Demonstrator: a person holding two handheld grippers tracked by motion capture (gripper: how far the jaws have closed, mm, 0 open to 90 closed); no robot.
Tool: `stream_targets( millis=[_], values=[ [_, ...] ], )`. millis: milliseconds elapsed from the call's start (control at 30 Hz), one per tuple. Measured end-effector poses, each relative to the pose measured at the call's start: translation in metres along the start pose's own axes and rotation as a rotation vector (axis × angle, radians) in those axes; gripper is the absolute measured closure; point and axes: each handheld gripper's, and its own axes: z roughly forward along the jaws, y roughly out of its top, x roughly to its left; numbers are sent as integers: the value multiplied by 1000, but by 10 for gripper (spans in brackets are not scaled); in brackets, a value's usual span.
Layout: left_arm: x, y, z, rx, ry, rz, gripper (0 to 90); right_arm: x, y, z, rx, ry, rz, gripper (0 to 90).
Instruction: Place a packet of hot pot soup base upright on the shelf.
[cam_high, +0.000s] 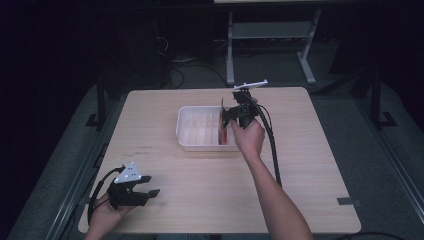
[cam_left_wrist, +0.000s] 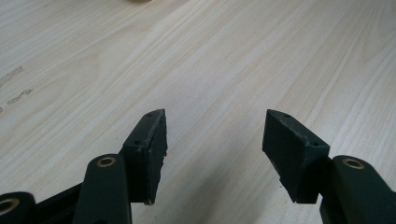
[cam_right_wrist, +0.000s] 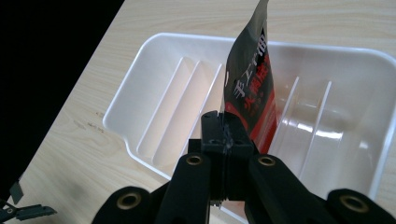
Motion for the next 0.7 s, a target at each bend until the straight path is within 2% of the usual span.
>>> stream_targets(
  millis=[400,700],
  values=[
    [-1,1,1,-1,5,-1,384,-2,-3,4,10,-2,-12,889],
    [1,1,2,5,14,-17,327,-5,-2,4,19,0,-20,864]
  ],
)
